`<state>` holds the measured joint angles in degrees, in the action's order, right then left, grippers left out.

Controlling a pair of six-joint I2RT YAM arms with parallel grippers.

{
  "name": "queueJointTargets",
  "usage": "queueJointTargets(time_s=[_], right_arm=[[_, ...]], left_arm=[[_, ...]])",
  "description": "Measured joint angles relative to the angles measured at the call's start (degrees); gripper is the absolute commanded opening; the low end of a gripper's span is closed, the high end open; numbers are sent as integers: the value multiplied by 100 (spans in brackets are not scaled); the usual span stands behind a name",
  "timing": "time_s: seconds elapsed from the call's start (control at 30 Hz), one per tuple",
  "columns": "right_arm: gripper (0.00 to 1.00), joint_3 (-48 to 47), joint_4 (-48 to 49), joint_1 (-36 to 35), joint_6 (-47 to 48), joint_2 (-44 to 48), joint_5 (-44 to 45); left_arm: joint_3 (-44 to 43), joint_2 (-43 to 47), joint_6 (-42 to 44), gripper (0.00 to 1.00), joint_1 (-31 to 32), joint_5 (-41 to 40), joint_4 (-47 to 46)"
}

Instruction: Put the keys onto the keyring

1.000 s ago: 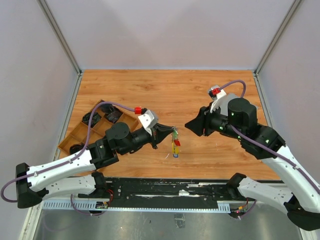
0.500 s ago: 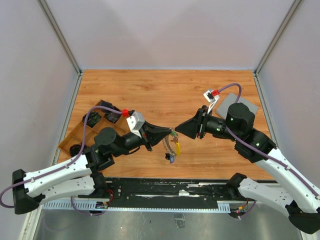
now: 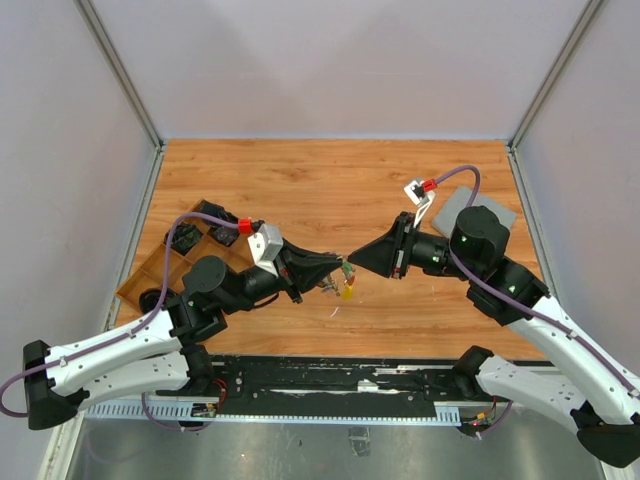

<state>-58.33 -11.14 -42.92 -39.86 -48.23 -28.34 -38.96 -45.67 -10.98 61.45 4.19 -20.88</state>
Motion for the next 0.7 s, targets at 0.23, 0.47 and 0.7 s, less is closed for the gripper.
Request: queueJointTargets(time_s=[0.23, 0.47, 0.7], right_arm=[[4, 15, 140, 0, -96, -24, -153], [1, 44, 192, 2, -125, -22, -192], [1, 44, 74, 2, -94, 15, -162]], left_arm=[[0, 0, 2, 1, -4, -2, 0], [0, 33, 4, 0, -13, -4, 9], [0, 57, 20, 1, -15, -7, 7]])
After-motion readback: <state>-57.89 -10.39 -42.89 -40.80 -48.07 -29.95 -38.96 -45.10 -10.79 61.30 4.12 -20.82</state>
